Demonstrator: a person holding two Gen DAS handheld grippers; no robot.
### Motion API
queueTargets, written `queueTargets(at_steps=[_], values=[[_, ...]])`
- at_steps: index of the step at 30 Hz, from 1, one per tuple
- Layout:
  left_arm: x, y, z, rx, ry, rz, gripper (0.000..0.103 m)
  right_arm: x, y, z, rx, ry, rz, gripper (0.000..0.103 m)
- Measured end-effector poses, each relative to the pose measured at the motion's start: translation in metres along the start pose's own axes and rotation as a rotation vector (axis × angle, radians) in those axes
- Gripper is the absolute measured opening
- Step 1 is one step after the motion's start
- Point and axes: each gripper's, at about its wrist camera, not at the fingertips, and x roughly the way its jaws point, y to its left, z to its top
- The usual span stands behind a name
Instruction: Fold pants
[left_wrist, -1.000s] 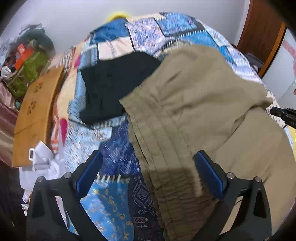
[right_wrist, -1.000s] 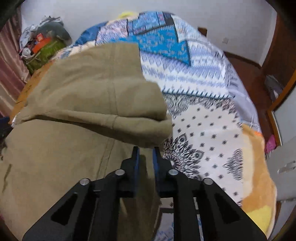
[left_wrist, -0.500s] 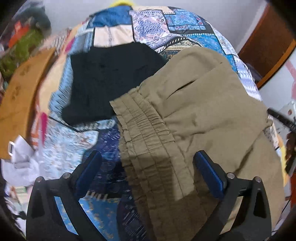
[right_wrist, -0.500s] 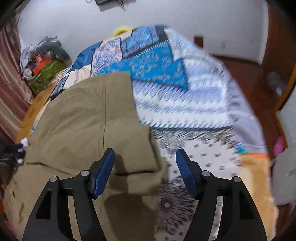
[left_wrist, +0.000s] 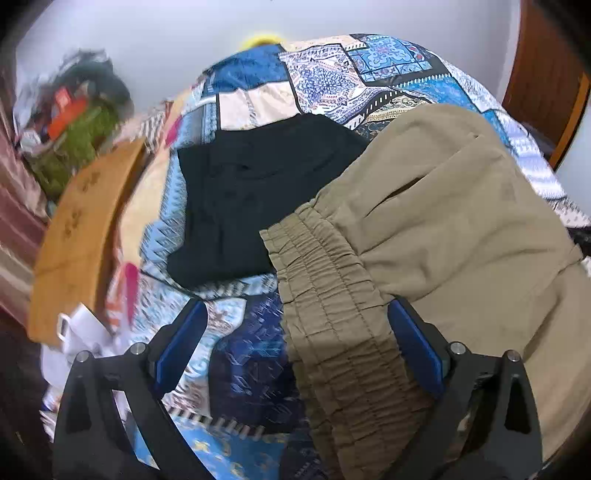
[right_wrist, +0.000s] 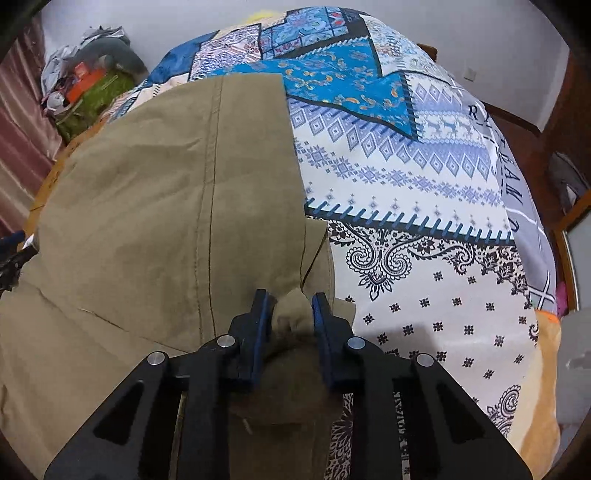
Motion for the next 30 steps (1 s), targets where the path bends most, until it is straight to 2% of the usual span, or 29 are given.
queueTargets(at_steps=[5,9,11,13,15,17,21,24,30], values=[[0.003,0.018,0.003,-0.067,0.047,-0.096,0.101,0.002,0.001,0.005,0.023,0.022,-0.075,0.021],[-0.019,0.028,0.007,-0.121,0.028,-0.12,0.101,-0.019,0.01,0.01,-0.029,0.018,-0.12,0.021],[-0.035,0.034,0.01,-0.124,-0.02,-0.067,0.102,-0.035,0.011,0.011,-0.027,0.01,-0.138,0.026],[-0.044,0.044,0.017,-0.122,-0.051,-0.049,0.103,-0.051,0.008,0.012,-0.003,-0.022,-0.117,0.04],[-0.043,0.053,0.024,-0.126,-0.058,-0.019,0.103,-0.07,0.007,0.016,0.023,-0.086,-0.093,0.05],[-0.036,0.061,0.031,-0.138,-0.047,-0.002,0.103,-0.082,0.011,0.025,0.03,-0.133,-0.088,0.054],[-0.012,0.073,0.04,-0.196,-0.01,-0.055,0.103,-0.092,0.02,0.054,0.047,-0.24,-0.073,0.081],[0.012,0.074,0.048,-0.243,0.022,-0.076,0.103,-0.082,0.025,0.076,0.031,-0.274,-0.085,0.082],[0.052,0.063,0.058,-0.242,0.082,-0.11,0.103,-0.03,0.026,0.113,0.029,-0.218,-0.062,0.082]])
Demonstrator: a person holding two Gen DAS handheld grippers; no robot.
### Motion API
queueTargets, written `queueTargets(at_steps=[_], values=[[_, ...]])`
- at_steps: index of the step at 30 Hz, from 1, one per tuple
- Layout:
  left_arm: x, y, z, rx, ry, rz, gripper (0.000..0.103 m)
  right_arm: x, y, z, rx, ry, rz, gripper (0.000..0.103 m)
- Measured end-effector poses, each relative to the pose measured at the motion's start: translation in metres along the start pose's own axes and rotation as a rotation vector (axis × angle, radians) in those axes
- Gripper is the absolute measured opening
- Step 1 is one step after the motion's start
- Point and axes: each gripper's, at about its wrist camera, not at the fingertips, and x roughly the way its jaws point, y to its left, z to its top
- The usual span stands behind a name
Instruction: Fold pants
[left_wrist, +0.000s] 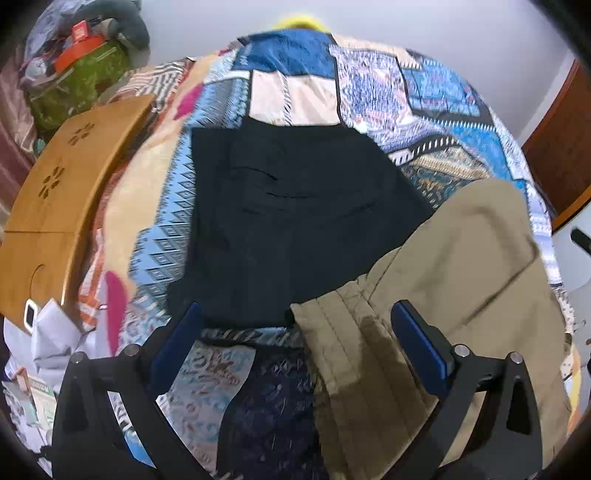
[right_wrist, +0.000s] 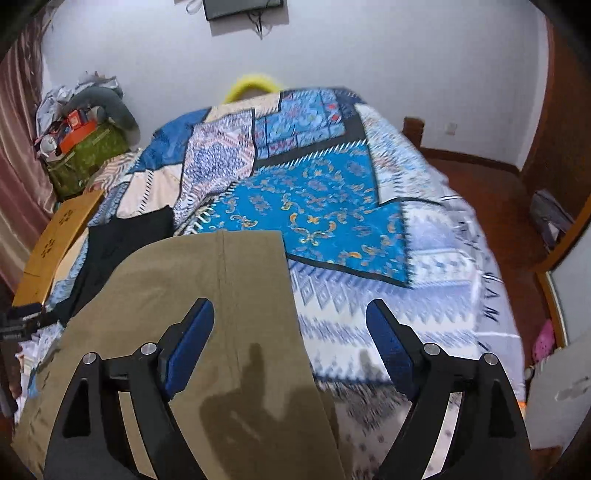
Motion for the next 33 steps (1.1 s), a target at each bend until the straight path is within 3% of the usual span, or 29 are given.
queueTargets(at_steps=[3,8,10,12,14,16,18,20,21,25,28,33], values=[[0.023,-0.007,0.001,0.042,0.047,-0.004,0.103,0.027,0.0,0.009,0.006,0.018,0.013,0.082],[0.049,-0.009,0.0,0.047,0.089,-0.078,0.103,0.064,0.004,0.026,0.006,0.056,0.059,0.081],[0.053,-0.011,-0.001,0.066,0.095,-0.104,0.102,0.076,0.007,0.03,-0.01,0.062,0.066,0.075],[0.056,-0.011,-0.001,0.07,0.104,-0.161,0.094,0.092,0.01,0.031,-0.017,0.104,0.076,0.065],[0.058,-0.011,-0.002,0.052,0.131,-0.227,0.073,0.1,0.01,0.027,0.019,0.106,0.107,0.058],[0.058,-0.011,0.0,0.038,0.146,-0.26,0.067,0.097,0.015,0.023,-0.001,0.08,0.107,0.042],[0.053,-0.019,0.001,0.074,0.132,-0.22,0.06,0.093,0.025,0.022,-0.041,0.066,0.082,0.032],[0.047,-0.025,0.001,0.1,0.114,-0.178,0.052,0.089,0.032,0.021,-0.069,0.064,0.062,0.014],[0.041,-0.029,0.001,0.116,0.099,-0.151,0.051,0.084,0.035,0.021,-0.08,0.054,0.055,0.011],[0.015,-0.036,0.004,0.174,0.049,-0.087,0.045,0.05,0.045,0.023,-0.105,-0.058,0.024,0.01],[-0.025,-0.04,0.01,0.212,-0.048,-0.029,0.044,0.015,0.046,0.033,-0.096,-0.12,0.038,0.01],[-0.098,-0.045,0.032,0.195,-0.205,-0.021,0.044,-0.051,0.043,0.057,-0.086,-0.231,0.017,0.01]])
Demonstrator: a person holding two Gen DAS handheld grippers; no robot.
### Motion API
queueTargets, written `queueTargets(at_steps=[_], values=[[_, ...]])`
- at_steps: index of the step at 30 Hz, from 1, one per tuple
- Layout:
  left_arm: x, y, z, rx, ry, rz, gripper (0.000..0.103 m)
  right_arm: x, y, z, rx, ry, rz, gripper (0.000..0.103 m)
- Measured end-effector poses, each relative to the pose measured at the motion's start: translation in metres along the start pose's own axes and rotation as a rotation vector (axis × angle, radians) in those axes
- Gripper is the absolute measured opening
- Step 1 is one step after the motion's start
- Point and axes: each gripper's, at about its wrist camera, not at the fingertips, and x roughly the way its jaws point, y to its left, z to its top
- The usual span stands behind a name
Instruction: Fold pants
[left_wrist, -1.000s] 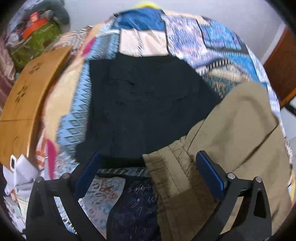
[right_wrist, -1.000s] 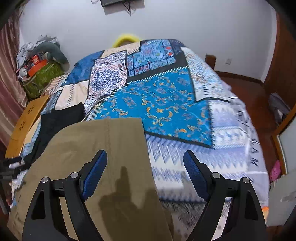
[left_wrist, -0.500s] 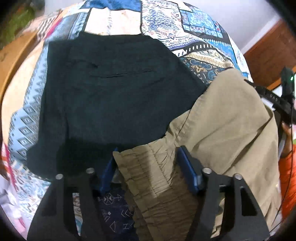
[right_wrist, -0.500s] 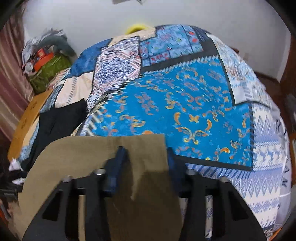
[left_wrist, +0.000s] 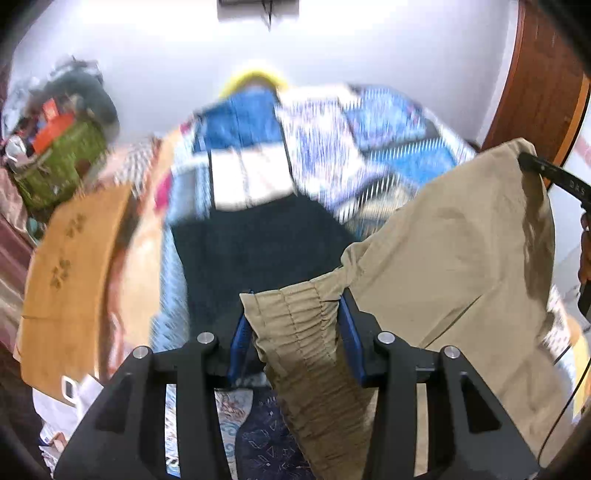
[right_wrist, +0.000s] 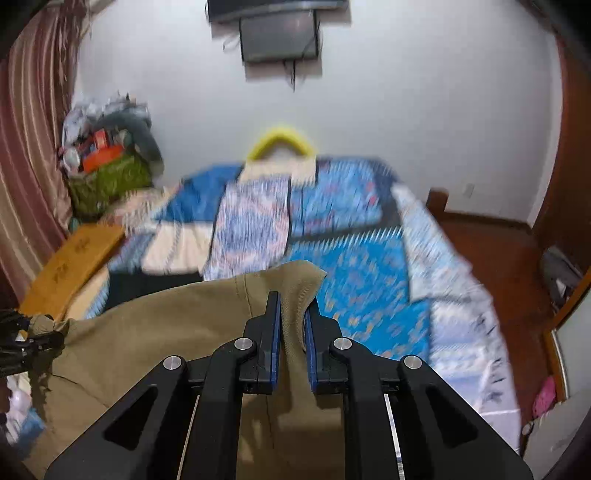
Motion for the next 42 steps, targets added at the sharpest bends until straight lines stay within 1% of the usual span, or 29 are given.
queueTargets(at_steps=[3,4,6,8,10,16,18,21,26,31,33,35,37,39,42], values=[[-0.033,-0.009,0.018,0.005,-0.074,-0.02,0.044,-0.041,-0.004,0.02,0.022,-0.082,-0.012,0.01],[-0.039,-0.013,0.021,0.008,-0.087,-0.026,0.044,-0.054,-0.004,0.025,0.023,-0.104,-0.017,0.01],[-0.057,-0.022,0.022,0.026,-0.114,-0.028,0.044,-0.075,-0.004,0.026,0.02,-0.123,-0.018,0.01],[-0.069,-0.031,0.014,0.045,-0.126,-0.028,0.044,-0.093,-0.006,0.021,0.012,-0.129,-0.019,0.01],[-0.08,-0.038,0.005,0.067,-0.133,-0.031,0.044,-0.111,-0.007,0.007,0.004,-0.128,-0.013,0.01],[-0.102,-0.051,-0.038,0.092,-0.123,-0.049,0.044,-0.143,-0.012,-0.043,0.016,-0.086,-0.005,0.01],[-0.11,-0.053,-0.056,0.106,-0.114,-0.07,0.044,-0.156,-0.013,-0.064,0.028,-0.072,0.002,0.01],[-0.119,-0.053,-0.08,0.101,-0.098,-0.097,0.044,-0.171,-0.012,-0.092,0.057,-0.04,0.017,0.01],[-0.124,-0.054,-0.122,0.096,-0.05,-0.112,0.044,-0.181,-0.002,-0.137,0.066,0.043,0.032,0.011],[-0.122,-0.053,-0.158,0.105,-0.002,-0.092,0.044,-0.187,0.003,-0.181,0.11,0.096,0.026,0.012],[-0.121,-0.053,-0.17,0.103,0.011,-0.075,0.045,-0.189,0.002,-0.2,0.141,0.117,0.016,0.014],[-0.119,-0.051,-0.18,0.081,0.025,-0.08,0.045,-0.19,0.002,-0.22,0.186,0.153,-0.011,0.014],[-0.121,-0.05,-0.187,0.067,0.025,-0.071,0.045,-0.189,-0.001,-0.237,0.242,0.178,-0.011,0.017],[-0.123,-0.048,-0.193,0.05,0.025,-0.069,0.045,-0.191,0.0,-0.249,0.248,0.194,-0.03,0.017],[-0.132,-0.045,-0.2,0.042,0.021,-0.066,0.045,-0.202,0.003,-0.26,0.21,0.208,-0.075,0.017]])
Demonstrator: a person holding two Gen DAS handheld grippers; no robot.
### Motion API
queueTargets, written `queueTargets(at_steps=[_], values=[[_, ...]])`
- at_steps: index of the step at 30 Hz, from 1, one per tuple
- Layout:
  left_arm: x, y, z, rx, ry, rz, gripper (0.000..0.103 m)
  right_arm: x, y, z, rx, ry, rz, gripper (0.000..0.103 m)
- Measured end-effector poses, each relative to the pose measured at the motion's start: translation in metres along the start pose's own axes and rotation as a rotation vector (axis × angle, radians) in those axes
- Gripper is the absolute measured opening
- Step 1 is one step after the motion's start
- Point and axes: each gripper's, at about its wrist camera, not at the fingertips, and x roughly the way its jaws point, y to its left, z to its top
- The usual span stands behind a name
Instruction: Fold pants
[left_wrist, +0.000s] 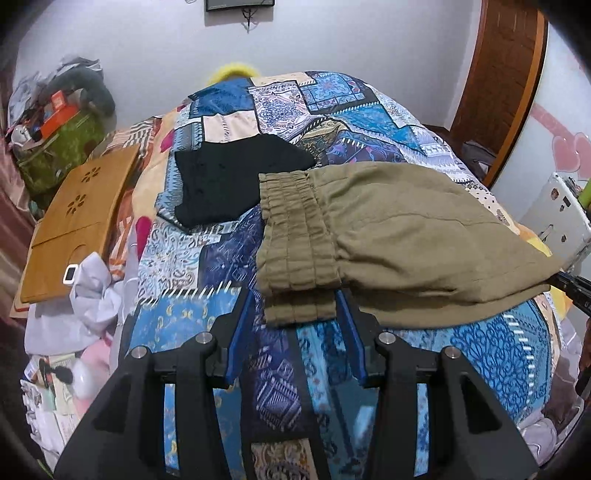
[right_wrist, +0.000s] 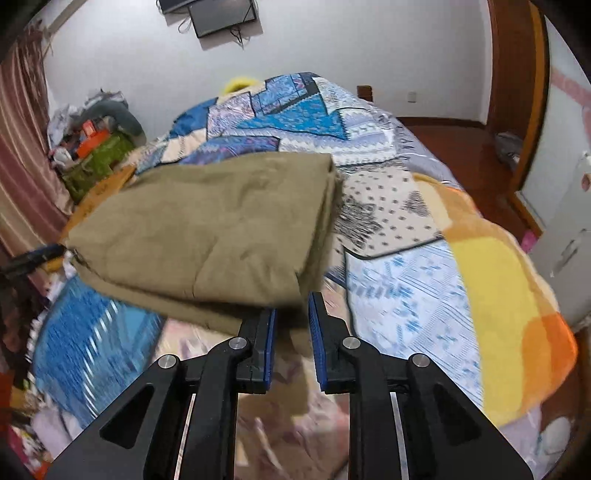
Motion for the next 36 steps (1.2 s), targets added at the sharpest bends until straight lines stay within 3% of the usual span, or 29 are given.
queueTargets(at_steps=[4,6,8,10,11,13,19,23,27,32,33,36], values=[[-0.017,-0.004,0.002,0.031,-0.026,0.033,0.048,-0.022,-0.001,0.0,-0.025,-0.035,-0.041,0.017],[-0.026,-0.009,0.008,0.054,-0.04,0.021,0.058,-0.035,-0.002,0.006,-0.024,-0.076,-0.034,0.021],[-0.032,-0.016,0.016,0.081,-0.048,0.014,0.082,-0.044,0.002,0.011,-0.029,-0.109,-0.029,0.036],[-0.036,-0.024,0.024,0.113,-0.069,0.003,0.093,-0.05,0.012,0.018,-0.048,-0.137,-0.011,0.061],[-0.035,-0.031,0.029,0.14,-0.069,-0.001,0.096,-0.05,0.017,0.019,-0.059,-0.144,-0.006,0.065],[-0.032,-0.043,0.032,0.185,-0.059,0.005,0.097,-0.047,0.031,0.026,-0.101,-0.145,0.01,0.071],[0.007,-0.078,0.02,0.375,-0.003,0.067,0.097,-0.021,0.07,0.033,-0.205,-0.098,0.084,0.071],[0.033,-0.088,0.007,0.431,0.041,0.097,0.097,0.002,0.092,0.032,-0.267,-0.037,0.118,0.071],[0.037,-0.097,0.006,0.482,0.007,0.121,0.097,0.02,0.109,0.029,-0.325,0.011,0.126,0.071],[0.03,-0.105,0.016,0.525,-0.055,0.091,0.096,0.037,0.125,0.027,-0.374,0.054,0.145,0.071],[0.029,-0.105,0.018,0.532,-0.064,0.093,0.095,0.04,0.127,0.027,-0.377,0.056,0.148,0.071],[0.029,-0.107,0.023,0.532,-0.054,0.059,0.069,0.045,0.132,0.028,-0.38,0.056,0.166,0.072]])
